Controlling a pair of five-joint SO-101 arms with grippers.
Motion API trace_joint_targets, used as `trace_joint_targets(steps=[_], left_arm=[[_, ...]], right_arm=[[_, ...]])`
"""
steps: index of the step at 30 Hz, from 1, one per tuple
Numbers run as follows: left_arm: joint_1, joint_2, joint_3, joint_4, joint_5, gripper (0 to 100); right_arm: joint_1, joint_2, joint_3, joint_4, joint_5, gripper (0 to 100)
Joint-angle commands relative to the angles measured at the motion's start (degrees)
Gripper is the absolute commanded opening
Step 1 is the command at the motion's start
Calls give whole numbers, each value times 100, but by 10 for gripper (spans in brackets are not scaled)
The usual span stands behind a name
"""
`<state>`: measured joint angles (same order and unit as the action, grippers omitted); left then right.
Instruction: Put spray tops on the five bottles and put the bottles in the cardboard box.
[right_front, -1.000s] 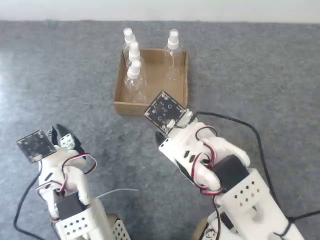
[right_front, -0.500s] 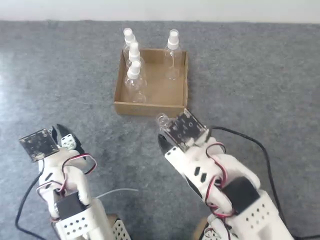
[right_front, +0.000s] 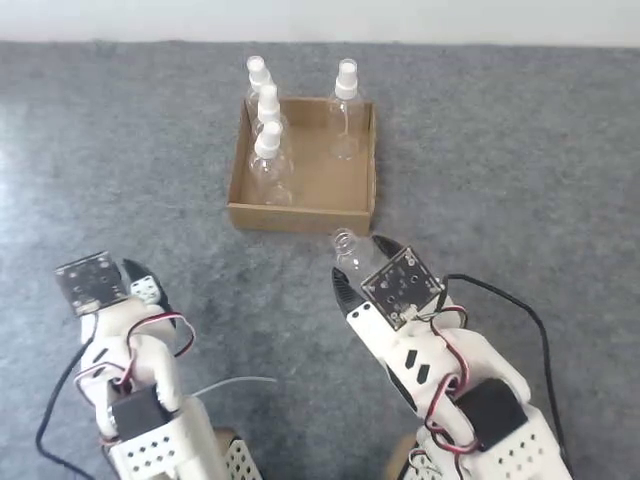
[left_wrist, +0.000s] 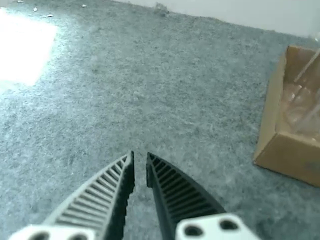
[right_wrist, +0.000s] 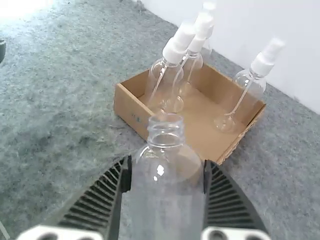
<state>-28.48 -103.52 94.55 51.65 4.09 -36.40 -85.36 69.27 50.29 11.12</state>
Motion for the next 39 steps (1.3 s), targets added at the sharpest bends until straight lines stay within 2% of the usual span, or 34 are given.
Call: trace_joint_targets(steps=[1, 6, 12, 18, 23, 29, 33, 39], left_arm=[[422, -97, -365, 334, -431, 41], [835, -97, -374, 677, -1090, 42], [879, -97, -488, 1020, -1143, 45], [879, -97, -497, 1178, -1143, 124], [879, -79, -655, 1336, -1222, 126], [879, -70, -646, 1371, -1916, 131], [993, -70, -743, 1793, -2541, 131], [1073, -70, -787, 1873, -3191, 131]], right_arm=[[75, -119, 70, -303, -62, 104], [84, -119, 440, -734, -62, 104], [84, -119, 633, -919, -62, 104], [338, -119, 677, -919, -70, 104], [488, -110, 976, -1429, -70, 104], [629, -110, 1090, -1596, -70, 104], [884, -110, 1055, -1596, -343, 103], [927, -110, 1055, -1604, -387, 103]])
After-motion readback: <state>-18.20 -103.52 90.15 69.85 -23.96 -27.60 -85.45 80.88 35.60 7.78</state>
